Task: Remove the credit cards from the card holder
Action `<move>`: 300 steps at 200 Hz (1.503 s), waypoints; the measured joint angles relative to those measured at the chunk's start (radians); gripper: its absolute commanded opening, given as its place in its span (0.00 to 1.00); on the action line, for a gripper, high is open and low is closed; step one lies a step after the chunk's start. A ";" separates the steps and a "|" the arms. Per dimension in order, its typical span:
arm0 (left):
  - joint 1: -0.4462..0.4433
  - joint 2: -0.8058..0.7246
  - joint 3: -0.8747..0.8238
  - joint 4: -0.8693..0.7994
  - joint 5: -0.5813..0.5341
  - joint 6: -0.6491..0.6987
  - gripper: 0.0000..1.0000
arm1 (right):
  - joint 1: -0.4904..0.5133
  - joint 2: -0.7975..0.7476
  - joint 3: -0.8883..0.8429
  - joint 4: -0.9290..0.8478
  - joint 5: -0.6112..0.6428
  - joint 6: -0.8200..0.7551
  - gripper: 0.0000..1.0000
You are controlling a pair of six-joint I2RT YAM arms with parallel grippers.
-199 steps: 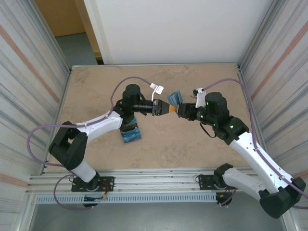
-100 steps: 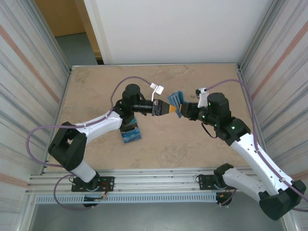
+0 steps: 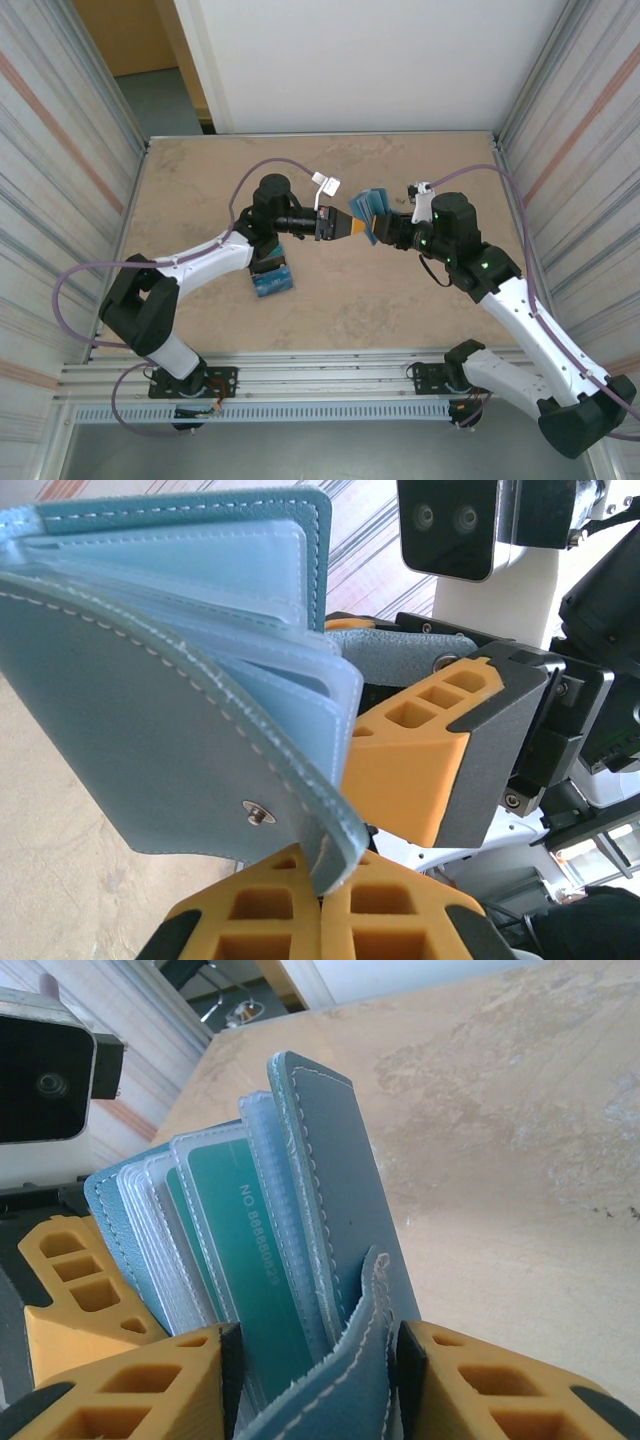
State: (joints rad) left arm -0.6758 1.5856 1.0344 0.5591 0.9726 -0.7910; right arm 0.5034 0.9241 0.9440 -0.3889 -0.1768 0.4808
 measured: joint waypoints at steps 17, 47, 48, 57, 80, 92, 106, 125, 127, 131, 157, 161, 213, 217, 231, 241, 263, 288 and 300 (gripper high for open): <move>-0.001 0.000 0.002 -0.001 0.000 0.000 0.00 | 0.000 0.006 0.000 0.000 -0.004 0.000 0.31; -0.001 0.000 0.007 -0.002 0.000 0.000 0.00 | 0.000 0.010 0.000 0.001 -0.003 -0.014 0.07; -0.001 0.000 0.007 -0.003 0.000 0.000 0.00 | 0.000 0.010 0.000 0.001 -0.002 -0.014 0.06; -0.001 0.000 0.007 -0.004 -0.001 0.000 0.00 | -0.001 0.010 0.000 -0.001 -0.002 -0.011 0.00; -0.001 0.000 0.007 -0.012 -0.006 0.001 0.02 | -0.002 0.010 0.000 -0.001 -0.002 -0.018 0.00; -0.001 0.000 0.007 -0.014 -0.012 0.001 0.07 | -0.002 0.009 0.000 -0.001 -0.002 -0.018 0.00; -0.001 0.000 0.007 -0.016 -0.018 0.002 0.12 | -0.002 0.004 0.000 -0.002 0.000 -0.018 0.00; -0.002 0.000 0.008 -0.016 -0.025 0.002 0.28 | -0.002 -0.005 0.000 -0.002 -0.002 -0.018 0.00; -0.003 0.000 0.008 -0.015 -0.024 0.008 0.29 | -0.002 -0.006 0.000 -0.002 -0.003 -0.018 0.00; -0.003 0.000 0.010 -0.016 -0.026 0.000 0.35 | -0.002 -0.007 0.000 -0.002 -0.004 -0.018 0.00; -0.010 0.002 0.025 -0.014 -0.031 -0.001 0.54 | 0.001 -0.008 0.000 -0.004 -0.004 -0.018 0.00; -0.012 0.002 0.029 -0.014 -0.031 0.002 0.54 | 0.002 -0.008 0.000 -0.004 -0.004 -0.018 0.00; -0.014 0.016 0.048 -0.009 -0.032 -0.003 0.68 | 0.031 -0.008 0.000 -0.005 0.008 -0.019 0.00; -0.014 0.017 0.048 -0.008 -0.033 -0.002 0.68 | 0.035 -0.008 0.000 -0.005 0.012 -0.019 0.00; -0.014 0.017 0.048 -0.013 -0.040 0.001 0.70 | 0.043 -0.008 0.000 -0.008 0.025 -0.019 0.00; -0.014 0.017 0.048 -0.022 -0.047 0.005 0.73 | 0.049 -0.009 0.000 -0.011 0.033 -0.019 0.00; -0.018 0.017 0.050 -0.067 -0.074 0.031 0.76 | 0.056 -0.020 0.000 -0.021 0.050 -0.019 0.00; -0.028 0.017 0.058 -0.138 -0.108 0.076 0.78 | 0.060 -0.042 0.007 -0.025 0.058 -0.020 0.00; -0.034 0.017 0.065 -0.171 -0.128 0.100 0.78 | 0.061 -0.050 0.011 -0.026 0.064 -0.020 0.00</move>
State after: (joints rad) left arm -0.7094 1.6028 1.0992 0.3882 0.8444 -0.6907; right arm 0.5648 0.8738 0.9554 -0.4145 -0.1127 0.4610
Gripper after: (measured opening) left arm 0.781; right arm 0.082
